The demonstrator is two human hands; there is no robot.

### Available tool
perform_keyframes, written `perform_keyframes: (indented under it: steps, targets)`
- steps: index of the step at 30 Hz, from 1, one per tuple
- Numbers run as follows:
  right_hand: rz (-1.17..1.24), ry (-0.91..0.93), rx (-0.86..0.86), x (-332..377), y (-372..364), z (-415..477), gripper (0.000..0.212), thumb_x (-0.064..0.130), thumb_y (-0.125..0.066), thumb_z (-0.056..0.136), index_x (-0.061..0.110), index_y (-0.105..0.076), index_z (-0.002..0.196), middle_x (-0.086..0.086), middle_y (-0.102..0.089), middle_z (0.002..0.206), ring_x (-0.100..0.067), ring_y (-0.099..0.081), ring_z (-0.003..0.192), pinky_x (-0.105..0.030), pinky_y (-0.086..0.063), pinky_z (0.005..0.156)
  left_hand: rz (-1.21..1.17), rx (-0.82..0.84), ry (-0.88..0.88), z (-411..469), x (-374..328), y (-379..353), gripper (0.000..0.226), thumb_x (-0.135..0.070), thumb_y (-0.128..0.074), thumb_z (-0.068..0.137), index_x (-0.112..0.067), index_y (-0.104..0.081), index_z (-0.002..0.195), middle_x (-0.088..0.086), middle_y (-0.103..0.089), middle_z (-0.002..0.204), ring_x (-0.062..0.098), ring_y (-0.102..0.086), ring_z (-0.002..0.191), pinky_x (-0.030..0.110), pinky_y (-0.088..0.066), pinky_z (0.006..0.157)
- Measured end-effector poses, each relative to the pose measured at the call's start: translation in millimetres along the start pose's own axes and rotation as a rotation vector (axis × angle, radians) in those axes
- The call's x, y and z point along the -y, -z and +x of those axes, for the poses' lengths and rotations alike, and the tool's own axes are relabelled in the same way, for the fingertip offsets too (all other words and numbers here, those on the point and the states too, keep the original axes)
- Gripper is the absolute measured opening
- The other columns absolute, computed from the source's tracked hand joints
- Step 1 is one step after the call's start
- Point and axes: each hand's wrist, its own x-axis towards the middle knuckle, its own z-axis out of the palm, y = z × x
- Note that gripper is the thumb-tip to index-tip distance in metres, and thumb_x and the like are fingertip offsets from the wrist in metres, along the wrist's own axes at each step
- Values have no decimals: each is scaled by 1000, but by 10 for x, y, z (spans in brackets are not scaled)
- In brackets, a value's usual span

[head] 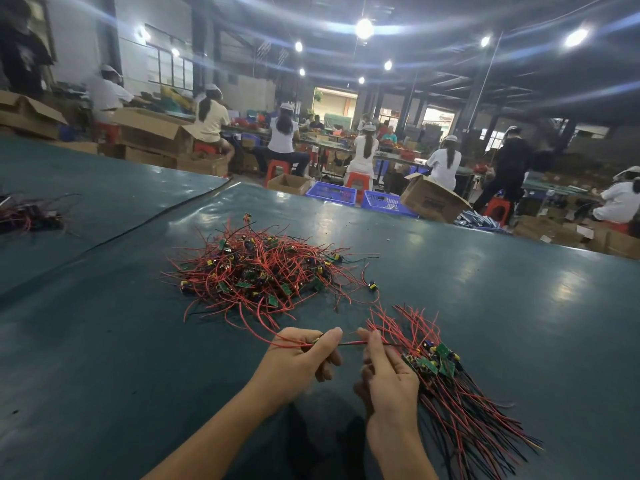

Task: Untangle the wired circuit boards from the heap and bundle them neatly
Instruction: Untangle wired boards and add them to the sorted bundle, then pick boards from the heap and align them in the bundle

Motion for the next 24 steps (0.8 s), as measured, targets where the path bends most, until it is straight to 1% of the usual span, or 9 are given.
perform_keyframes:
  steps: [2,5,10,13,15,17,20,22,24]
  targets:
    - [106,-30,-108,49,78,104,24,27,-63,92,14,-78,77,7,-46,55,-2,-29,38,-17,-26,37,-12,5,13,16,-11,28,45,-48,-57,80,-10,-67,56,5,-57,48,13,-53,45,17,-40,51]
    - [207,-23,-151,74,160,190,25,20,-59,96,14,-75,78,6,-46,57,-1,-25,35,-15,-22,32,11,30,14,18,-3,26,47,-47,-55,82,-11,-65,54,3,-55,45,12,-51,43,17,-39,51]
    - [167,28,-86,17,140,168,26,31,-62,91,20,-80,75,10,-47,54,-2,-26,37,-16,-24,34,-8,6,68,18,-12,12,48,-53,-54,79,-15,-68,55,5,-59,49,14,-53,45,21,-41,50]
    - [-25,46,71,-69,34,31,26,44,-68,77,21,-80,78,4,-56,55,-8,-42,45,-22,-37,42,0,22,51,10,-4,12,45,-52,-54,82,-17,-71,59,3,-62,52,13,-55,47,23,-42,52]
    - [-97,72,148,-132,-58,-74,23,37,-68,81,18,-79,74,-7,-70,65,-19,-61,58,-32,-52,56,16,67,29,-10,13,-7,46,-50,-55,85,-13,-74,65,9,-65,56,15,-57,51,26,-43,54]
    - [-121,84,129,-149,-92,-102,23,30,-65,88,20,-79,74,-8,-72,66,-19,-67,60,-28,-56,56,47,99,33,-20,18,-10,50,-53,-56,86,-9,-72,66,13,-65,58,19,-57,54,29,-44,56]
    - [-23,11,-62,-55,-5,25,23,29,-65,90,19,-80,75,6,-51,51,-6,-40,40,-20,-34,40,83,101,56,1,-7,32,52,-55,-56,89,-19,-67,53,5,-60,51,16,-57,50,26,-43,55]
    - [101,-23,-152,22,99,133,25,24,-64,92,13,-78,75,7,-49,54,-2,-30,38,-17,-27,36,80,115,69,16,-26,69,51,-53,-55,88,-18,-65,52,4,-57,50,15,-56,49,23,-43,55]
    - [197,-12,-160,68,161,177,23,19,-60,95,12,-75,79,5,-49,57,-2,-26,36,-16,-22,33,66,134,72,21,-29,83,51,-53,-57,89,-17,-67,54,3,-58,50,15,-55,49,23,-43,55]
